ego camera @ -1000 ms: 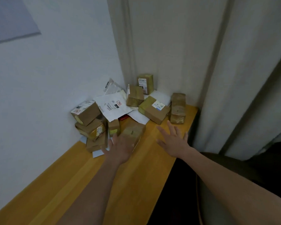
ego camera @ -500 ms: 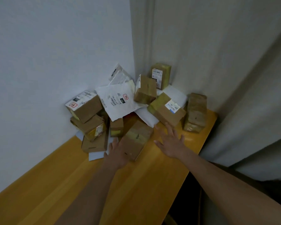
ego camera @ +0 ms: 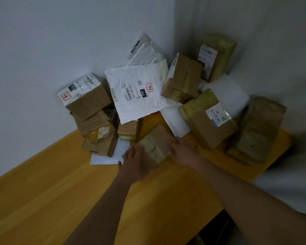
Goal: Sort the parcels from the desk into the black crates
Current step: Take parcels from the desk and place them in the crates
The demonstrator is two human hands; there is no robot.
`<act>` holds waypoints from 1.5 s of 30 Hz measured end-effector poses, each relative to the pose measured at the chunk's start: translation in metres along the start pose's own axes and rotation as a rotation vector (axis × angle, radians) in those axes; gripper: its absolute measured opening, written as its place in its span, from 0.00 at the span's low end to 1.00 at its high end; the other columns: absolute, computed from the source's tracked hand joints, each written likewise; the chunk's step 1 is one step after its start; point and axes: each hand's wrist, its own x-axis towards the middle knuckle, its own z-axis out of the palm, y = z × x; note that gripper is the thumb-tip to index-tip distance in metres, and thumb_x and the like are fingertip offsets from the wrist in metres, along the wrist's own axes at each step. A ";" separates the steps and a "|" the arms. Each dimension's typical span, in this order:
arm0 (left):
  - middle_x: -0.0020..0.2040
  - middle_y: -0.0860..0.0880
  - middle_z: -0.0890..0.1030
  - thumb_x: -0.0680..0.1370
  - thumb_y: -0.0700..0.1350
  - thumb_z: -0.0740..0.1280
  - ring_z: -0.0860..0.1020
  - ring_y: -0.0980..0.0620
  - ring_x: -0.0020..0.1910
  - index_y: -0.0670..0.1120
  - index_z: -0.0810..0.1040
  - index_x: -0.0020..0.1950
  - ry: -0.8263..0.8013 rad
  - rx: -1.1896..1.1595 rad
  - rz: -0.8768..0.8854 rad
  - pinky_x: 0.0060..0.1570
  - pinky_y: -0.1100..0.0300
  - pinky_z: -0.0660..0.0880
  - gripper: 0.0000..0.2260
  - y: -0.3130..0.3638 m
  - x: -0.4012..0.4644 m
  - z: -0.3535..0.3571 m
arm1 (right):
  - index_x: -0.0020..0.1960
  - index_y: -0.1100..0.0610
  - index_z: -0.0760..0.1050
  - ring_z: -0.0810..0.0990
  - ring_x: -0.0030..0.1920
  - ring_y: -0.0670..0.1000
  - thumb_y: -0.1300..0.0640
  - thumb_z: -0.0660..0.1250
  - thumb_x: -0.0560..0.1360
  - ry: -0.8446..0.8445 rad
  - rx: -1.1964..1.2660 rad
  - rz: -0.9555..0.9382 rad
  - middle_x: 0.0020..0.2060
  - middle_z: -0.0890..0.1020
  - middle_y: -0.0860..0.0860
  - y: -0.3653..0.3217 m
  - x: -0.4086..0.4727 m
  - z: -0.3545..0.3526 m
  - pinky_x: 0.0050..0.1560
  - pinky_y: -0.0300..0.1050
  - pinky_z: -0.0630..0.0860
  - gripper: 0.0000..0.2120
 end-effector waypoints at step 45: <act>0.58 0.45 0.82 0.78 0.48 0.63 0.82 0.43 0.53 0.49 0.73 0.70 -0.005 -1.578 0.319 0.60 0.45 0.76 0.20 -0.070 -0.234 -0.132 | 0.69 0.55 0.73 0.83 0.52 0.56 0.42 0.57 0.83 0.061 1.572 -0.220 0.57 0.83 0.56 -0.198 -0.161 -0.041 0.53 0.56 0.81 0.22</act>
